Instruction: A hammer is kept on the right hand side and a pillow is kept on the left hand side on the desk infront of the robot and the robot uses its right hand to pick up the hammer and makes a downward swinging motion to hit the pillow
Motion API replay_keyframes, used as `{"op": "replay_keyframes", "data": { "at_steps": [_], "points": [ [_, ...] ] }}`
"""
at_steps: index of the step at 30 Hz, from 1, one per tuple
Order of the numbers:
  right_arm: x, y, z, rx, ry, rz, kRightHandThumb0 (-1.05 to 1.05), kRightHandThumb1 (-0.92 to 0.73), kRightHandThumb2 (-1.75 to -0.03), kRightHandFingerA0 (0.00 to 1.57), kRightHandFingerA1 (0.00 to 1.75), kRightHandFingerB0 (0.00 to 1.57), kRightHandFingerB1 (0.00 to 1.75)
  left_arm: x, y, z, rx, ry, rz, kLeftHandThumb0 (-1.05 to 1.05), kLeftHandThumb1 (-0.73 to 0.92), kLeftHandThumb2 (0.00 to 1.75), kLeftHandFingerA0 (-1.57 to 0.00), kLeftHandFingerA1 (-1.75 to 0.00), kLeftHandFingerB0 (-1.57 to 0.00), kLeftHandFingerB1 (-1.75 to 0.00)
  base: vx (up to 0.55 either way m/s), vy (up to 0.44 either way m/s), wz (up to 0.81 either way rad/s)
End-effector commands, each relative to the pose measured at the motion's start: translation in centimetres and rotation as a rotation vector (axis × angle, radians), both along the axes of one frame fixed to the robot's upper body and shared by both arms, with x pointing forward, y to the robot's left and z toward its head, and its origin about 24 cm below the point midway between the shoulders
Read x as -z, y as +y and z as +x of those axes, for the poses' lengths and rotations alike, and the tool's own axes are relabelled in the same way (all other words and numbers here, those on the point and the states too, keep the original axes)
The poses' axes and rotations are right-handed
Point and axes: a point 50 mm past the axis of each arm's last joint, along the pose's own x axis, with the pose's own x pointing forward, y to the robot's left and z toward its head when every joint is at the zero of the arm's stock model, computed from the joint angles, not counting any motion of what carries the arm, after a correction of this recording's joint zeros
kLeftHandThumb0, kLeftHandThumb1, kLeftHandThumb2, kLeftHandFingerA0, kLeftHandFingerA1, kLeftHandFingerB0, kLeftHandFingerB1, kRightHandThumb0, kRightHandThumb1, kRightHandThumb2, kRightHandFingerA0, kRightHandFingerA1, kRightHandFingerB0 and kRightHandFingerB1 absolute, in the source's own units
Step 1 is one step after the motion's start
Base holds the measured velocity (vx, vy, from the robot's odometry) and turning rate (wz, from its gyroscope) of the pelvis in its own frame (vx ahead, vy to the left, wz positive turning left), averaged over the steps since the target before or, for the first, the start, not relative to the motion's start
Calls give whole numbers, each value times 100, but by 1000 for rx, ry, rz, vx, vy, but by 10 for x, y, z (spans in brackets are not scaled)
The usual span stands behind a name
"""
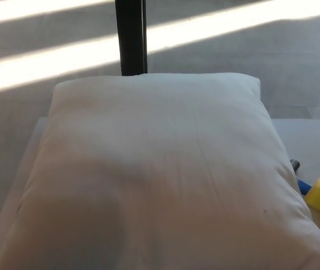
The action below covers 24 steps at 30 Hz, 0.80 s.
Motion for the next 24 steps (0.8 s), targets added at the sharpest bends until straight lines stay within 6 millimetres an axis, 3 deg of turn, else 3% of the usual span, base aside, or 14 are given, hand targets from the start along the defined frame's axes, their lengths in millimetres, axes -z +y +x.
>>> {"op": "replay_keyframes", "data": {
  "at_steps": [1, 2, 3, 4, 6, 8, 9, 10, 15, 18, 22, 24],
  "points": [
    [-4, -11, -6, 180, -56, 457, -21, -68, -72, 83, 174, 74, 128, -8, 9, -4, -1, -12, 44, -55, 61, 59, -69, -46, -62, -44, 0, 0, 0],
    [-7, -13, -5, 195, -62, 495, -21, -68, -72, 83, 174, 74, 128, -8, 10, -5, -6, -8, 46, -55, 61, 59, -69, -46, -62, -44, 0, 0, 0],
    [-12, -17, -4, 234, -62, 529, -25, -72, -67, 84, 174, 77, 113, -6, 10, -7, -3, 8, 44, -54, 62, 59, -68, -46, -61, -43, 0, 0, 0],
    [-16, -22, -4, 267, -61, 568, -23, -71, -72, 84, 175, 75, 138, -6, 10, -8, 6, 2, 46, -55, 62, 59, -68, -46, -60, -43, 0, 0, 0],
    [-27, -33, -4, 295, -129, 700, -14, -53, -109, 87, 175, 77, 155, -8, 10, -5, -9, -16, 37, -53, 62, 59, -66, -47, -61, -45, 0, 0, 0],
    [-29, -34, -3, 301, -136, 733, -14, -53, -109, 87, 175, 77, 155, -8, 10, -6, -19, -17, 34, -53, 62, 59, -66, -47, -61, -45, 0, 0, 0],
    [-34, -40, -3, 350, -175, 770, -18, -59, -92, 82, 175, 70, 154, -8, 10, -6, -25, -20, 31, -53, 61, 59, -67, -47, -62, -45, 0, 0, 0],
    [-38, -45, -2, 381, -194, 801, -19, -63, -92, 84, 175, 70, 155, -7, 10, -6, -25, -22, 30, -54, 61, 59, -67, -47, -61, -45, 0, 0, 0],
    [-51, -60, -3, 428, -247, 918, -16, -60, -107, 89, 175, 79, 150, -7, 10, -9, -11, -15, 32, -55, 62, 59, -66, -47, -59, -44, 0, 0, 0],
    [-59, -67, -2, 469, -282, 1053, -19, -41, -131, 99, 175, 84, 162, -5, 10, -12, -13, -25, 10, -59, 56, 61, -60, -49, -56, -45, 0, 0, 0],
    [-62, -68, -1, 454, -297, 1130, -24, -36, -137, 102, 175, 83, 167, -6, 10, -12, -10, -33, 6, -54, 63, 59, -60, -47, -56, -43, 0, 0, 0],
    [-65, -68, 0, 474, -305, 1189, -25, -39, -130, 104, 175, 87, 160, -4, 10, -14, -15, -24, 7, -54, 62, 59, -63, -47, -58, -44, 0, 0, 0]
  ]
}}
